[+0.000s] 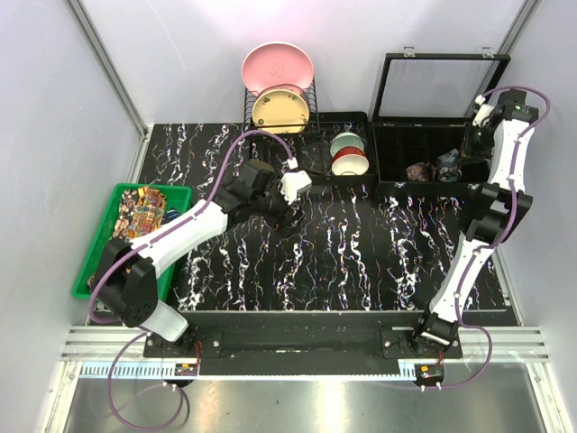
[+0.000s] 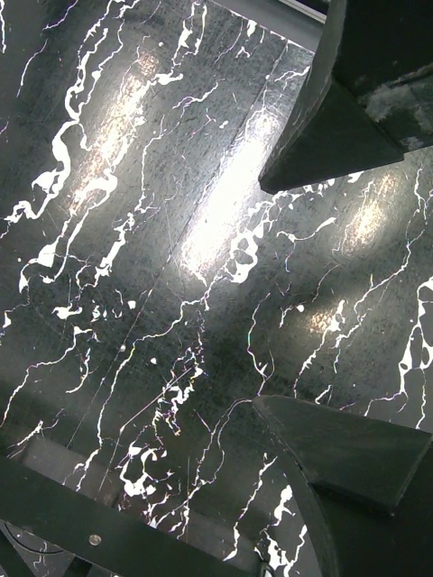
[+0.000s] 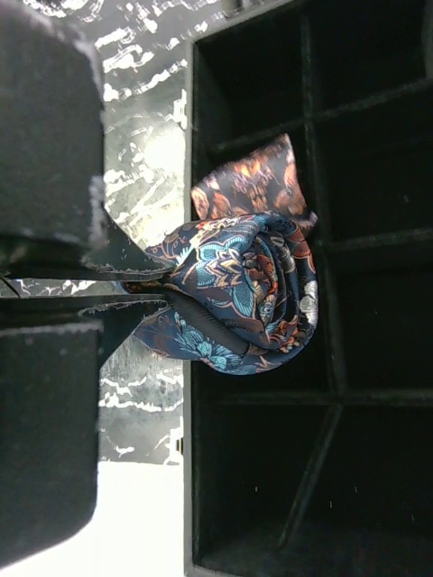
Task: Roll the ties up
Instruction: Place the tie in the storage box.
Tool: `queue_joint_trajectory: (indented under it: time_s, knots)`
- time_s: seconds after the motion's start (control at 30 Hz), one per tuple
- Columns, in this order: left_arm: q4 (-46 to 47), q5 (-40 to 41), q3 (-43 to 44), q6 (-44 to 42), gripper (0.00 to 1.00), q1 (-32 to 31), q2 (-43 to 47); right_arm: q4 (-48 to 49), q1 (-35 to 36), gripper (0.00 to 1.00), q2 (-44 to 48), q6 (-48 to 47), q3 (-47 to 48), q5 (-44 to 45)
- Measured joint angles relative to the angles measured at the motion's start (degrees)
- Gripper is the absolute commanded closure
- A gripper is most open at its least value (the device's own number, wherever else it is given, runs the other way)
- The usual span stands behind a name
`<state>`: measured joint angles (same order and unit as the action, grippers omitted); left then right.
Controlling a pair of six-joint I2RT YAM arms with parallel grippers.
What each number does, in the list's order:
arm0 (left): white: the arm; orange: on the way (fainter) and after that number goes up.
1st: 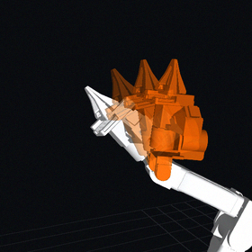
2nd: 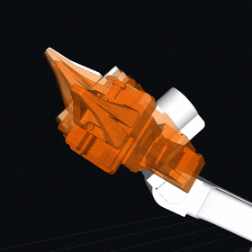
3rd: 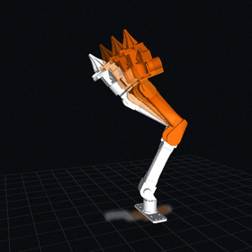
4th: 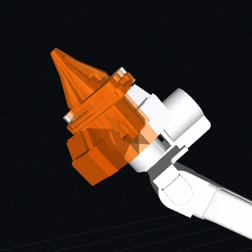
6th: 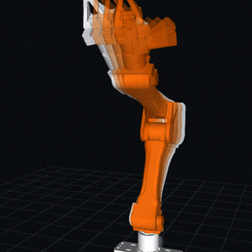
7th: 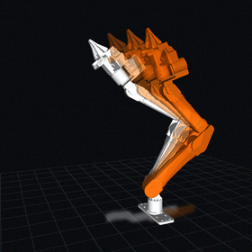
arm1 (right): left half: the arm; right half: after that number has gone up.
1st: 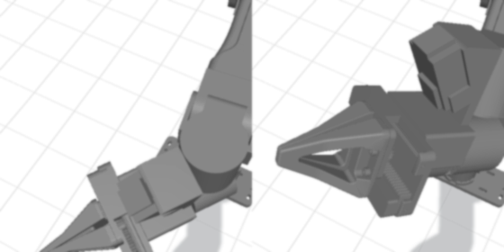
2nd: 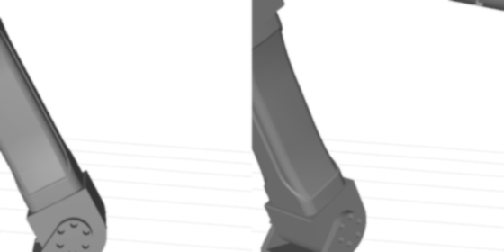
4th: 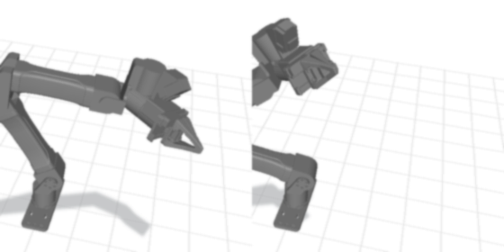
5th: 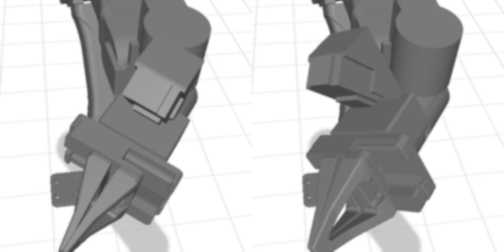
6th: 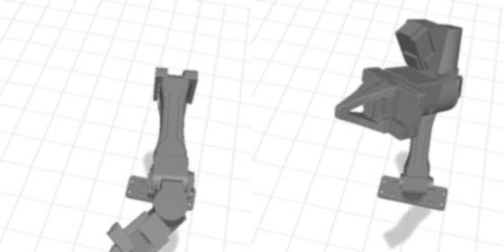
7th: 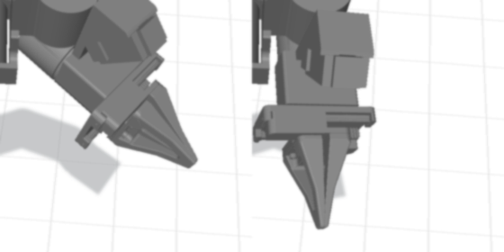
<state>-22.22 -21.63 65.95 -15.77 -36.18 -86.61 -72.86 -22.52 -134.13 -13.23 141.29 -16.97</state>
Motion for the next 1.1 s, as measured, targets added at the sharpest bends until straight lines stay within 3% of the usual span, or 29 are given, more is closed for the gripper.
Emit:
queue_joint_trajectory:
  time_s: [0.87,1.1]
  knots:
    - [0.0,0.0,-1.0,1.0,0.01,0.8,0.0,1.0,1.2,1.0,-3.6,0.6,0.4,4.5]
    - [0.2,0.0,-1.7,1.3,0.01,0.9,0.0,-0.4,2.7,1.0,-8.5,0.6,4.0,7.0]
